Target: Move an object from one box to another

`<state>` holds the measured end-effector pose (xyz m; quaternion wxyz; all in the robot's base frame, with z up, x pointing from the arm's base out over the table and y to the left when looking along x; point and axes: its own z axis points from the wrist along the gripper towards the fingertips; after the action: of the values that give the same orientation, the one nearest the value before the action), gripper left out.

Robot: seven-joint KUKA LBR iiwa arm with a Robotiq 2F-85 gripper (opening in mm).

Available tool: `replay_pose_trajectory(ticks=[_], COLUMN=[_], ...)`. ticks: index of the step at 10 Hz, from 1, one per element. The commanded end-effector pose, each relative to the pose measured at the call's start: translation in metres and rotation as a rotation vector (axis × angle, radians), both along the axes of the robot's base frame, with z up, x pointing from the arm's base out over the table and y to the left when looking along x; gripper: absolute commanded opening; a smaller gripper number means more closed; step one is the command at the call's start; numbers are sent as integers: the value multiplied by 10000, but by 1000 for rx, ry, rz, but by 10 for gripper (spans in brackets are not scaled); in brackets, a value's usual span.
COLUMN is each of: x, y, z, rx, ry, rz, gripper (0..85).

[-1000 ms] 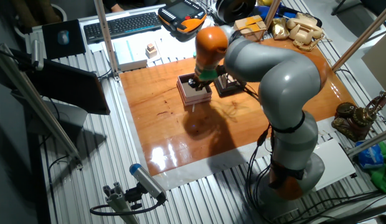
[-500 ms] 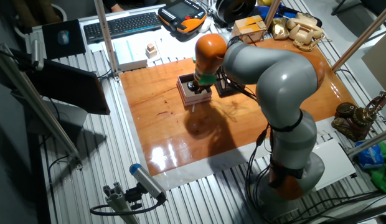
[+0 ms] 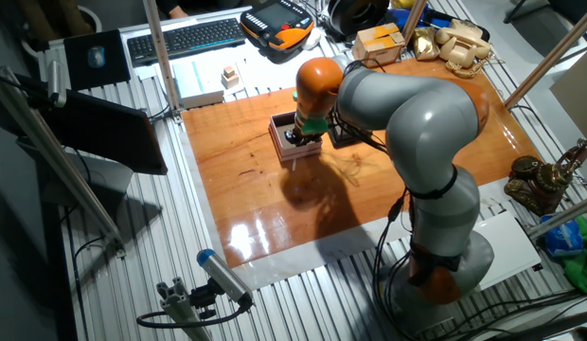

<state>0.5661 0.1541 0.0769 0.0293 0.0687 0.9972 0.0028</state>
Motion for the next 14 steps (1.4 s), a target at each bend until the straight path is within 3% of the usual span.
replay_pose_trajectory(ticks=[1, 5, 6, 9, 12, 14], x=[3, 19, 21, 8, 7, 22], y=[0, 22, 22, 12, -19, -11], z=[-8, -39, -58, -103, -289, -288], rx=[0, 8, -1, -33, -19, -24], ry=[9, 34, 36, 25, -3, -6], rz=[2, -14, -14, -11, -9, -5], gripper=[0, 0, 0, 0, 0, 0])
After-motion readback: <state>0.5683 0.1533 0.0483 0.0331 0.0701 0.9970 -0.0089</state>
